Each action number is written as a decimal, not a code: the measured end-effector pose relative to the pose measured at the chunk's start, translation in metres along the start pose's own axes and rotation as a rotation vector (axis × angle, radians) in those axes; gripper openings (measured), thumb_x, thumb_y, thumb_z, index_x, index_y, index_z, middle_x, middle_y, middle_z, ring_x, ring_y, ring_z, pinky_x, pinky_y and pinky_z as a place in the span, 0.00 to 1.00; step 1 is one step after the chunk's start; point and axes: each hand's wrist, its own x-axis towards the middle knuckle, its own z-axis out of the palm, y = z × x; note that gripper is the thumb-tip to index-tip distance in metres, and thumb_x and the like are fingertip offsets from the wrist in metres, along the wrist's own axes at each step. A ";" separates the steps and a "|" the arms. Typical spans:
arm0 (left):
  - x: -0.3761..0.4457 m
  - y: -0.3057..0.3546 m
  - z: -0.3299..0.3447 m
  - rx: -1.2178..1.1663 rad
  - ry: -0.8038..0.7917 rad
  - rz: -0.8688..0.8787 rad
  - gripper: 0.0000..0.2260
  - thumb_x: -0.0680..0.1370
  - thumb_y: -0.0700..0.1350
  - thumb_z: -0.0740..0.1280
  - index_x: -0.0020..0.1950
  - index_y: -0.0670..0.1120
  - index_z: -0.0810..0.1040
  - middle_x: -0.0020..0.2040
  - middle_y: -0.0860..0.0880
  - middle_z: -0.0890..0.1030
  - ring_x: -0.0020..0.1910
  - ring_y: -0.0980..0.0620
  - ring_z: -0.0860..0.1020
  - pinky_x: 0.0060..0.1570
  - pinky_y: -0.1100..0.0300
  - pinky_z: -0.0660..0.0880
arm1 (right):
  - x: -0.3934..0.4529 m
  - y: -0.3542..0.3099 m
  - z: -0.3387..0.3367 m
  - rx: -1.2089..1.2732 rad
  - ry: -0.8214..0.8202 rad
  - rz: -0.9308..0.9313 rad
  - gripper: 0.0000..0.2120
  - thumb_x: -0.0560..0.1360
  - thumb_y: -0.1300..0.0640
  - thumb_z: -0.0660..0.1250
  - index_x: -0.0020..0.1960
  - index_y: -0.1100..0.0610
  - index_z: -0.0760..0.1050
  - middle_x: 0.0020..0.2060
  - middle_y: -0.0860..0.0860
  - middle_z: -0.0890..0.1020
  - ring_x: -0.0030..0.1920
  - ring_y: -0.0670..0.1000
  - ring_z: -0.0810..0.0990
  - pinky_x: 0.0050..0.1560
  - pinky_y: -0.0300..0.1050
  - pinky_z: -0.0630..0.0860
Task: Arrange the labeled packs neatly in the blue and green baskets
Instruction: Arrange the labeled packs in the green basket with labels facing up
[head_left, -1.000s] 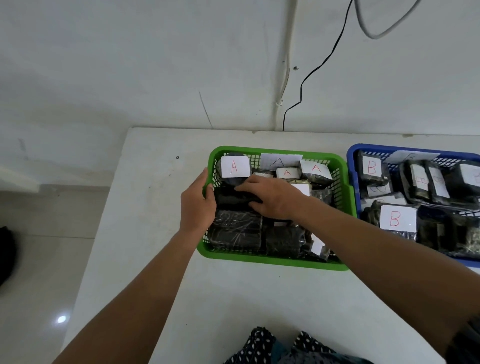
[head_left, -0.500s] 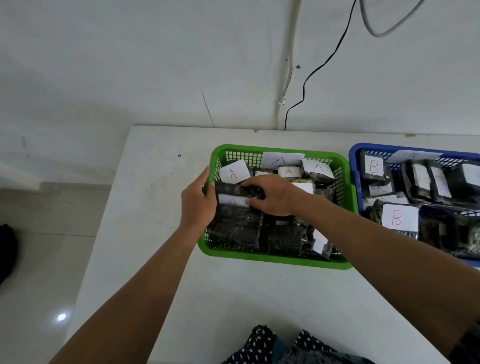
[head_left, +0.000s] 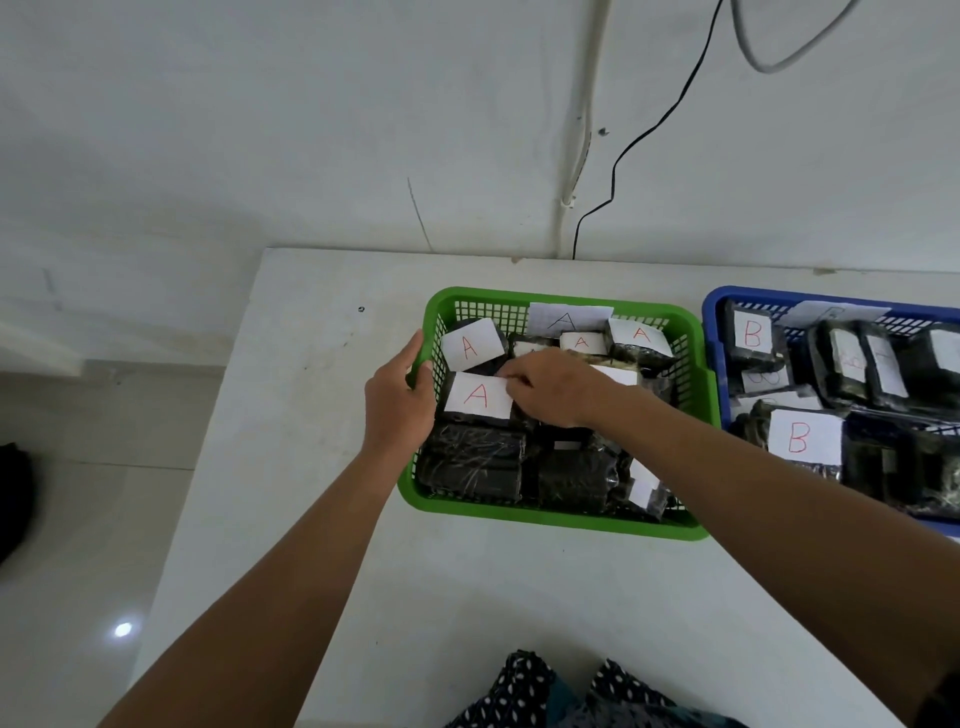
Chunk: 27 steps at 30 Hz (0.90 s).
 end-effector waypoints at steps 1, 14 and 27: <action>0.000 0.001 0.000 0.002 0.003 -0.006 0.20 0.83 0.44 0.60 0.76 0.49 0.69 0.66 0.46 0.80 0.53 0.43 0.82 0.52 0.55 0.80 | 0.002 -0.002 -0.001 0.033 0.066 -0.011 0.18 0.80 0.51 0.58 0.66 0.53 0.77 0.60 0.53 0.81 0.57 0.53 0.78 0.58 0.51 0.76; 0.015 -0.002 0.019 0.047 0.106 0.029 0.19 0.84 0.43 0.59 0.75 0.43 0.70 0.69 0.46 0.77 0.66 0.50 0.76 0.55 0.79 0.65 | 0.058 -0.005 -0.008 -0.130 0.147 -0.014 0.34 0.72 0.47 0.75 0.74 0.51 0.68 0.66 0.52 0.70 0.65 0.55 0.71 0.63 0.52 0.72; 0.015 -0.010 0.022 0.028 0.145 0.058 0.18 0.84 0.44 0.59 0.74 0.43 0.71 0.68 0.46 0.78 0.60 0.61 0.72 0.48 0.86 0.64 | 0.027 0.019 -0.027 0.167 0.431 0.037 0.19 0.71 0.43 0.72 0.57 0.48 0.71 0.46 0.49 0.82 0.44 0.53 0.81 0.46 0.56 0.81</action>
